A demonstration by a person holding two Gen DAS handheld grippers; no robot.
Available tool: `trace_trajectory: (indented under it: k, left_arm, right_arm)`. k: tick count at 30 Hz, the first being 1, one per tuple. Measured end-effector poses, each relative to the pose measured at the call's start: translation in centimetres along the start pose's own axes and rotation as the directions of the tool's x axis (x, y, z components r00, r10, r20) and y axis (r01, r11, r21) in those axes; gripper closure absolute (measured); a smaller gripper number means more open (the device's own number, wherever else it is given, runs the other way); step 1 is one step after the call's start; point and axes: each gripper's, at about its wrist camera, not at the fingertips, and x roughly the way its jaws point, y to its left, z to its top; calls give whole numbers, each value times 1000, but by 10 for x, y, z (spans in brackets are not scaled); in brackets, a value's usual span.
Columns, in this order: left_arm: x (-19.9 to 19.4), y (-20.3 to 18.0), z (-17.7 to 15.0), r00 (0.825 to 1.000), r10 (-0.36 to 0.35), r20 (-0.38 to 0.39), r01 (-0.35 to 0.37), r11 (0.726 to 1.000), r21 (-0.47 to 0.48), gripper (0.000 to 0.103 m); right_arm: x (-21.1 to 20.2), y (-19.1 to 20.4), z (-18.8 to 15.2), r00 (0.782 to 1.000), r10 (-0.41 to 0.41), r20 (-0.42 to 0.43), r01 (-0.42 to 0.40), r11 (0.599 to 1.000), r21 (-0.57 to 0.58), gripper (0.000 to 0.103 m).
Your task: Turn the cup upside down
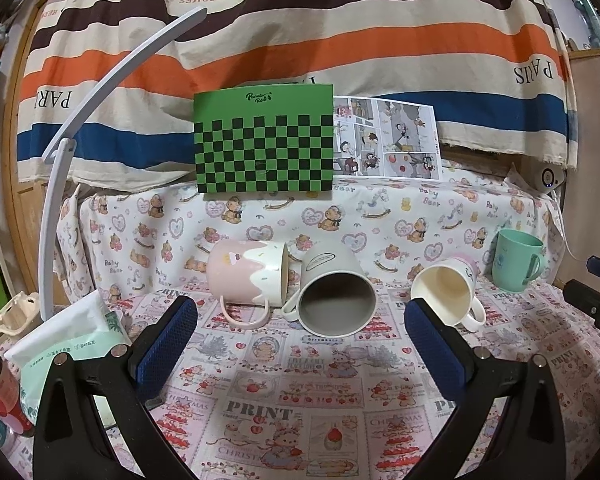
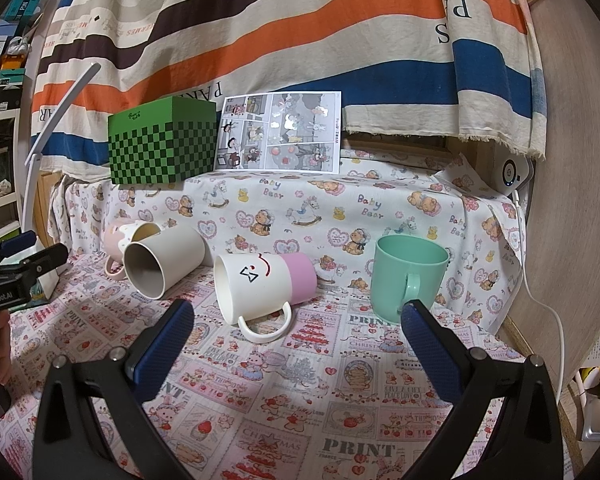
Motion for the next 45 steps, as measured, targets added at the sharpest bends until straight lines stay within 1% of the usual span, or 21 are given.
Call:
trace_trajectory:
  k: [5,17,22,45]
  left_arm:
    - [2,1,0,1000,4,-11,-4,1000,-6,0]
    - [3,2,0,1000,5,-8,-5,1000,-3,0]
    - [0,1,-1,1000,7,10,-7,1000,5,0]
    - [-1,3,-1,1000,8,8,-8,1000,0,0]
  right_arm:
    - [0,0,0,1000,0,0,0,1000,-1,0]
    - [0,0,0,1000,0,0,0,1000,-1,0]
    - [0,0,0,1000,-1,0,1,1000,-1,0]
    - [0,0,0,1000,-1,0,1,1000,-2,0]
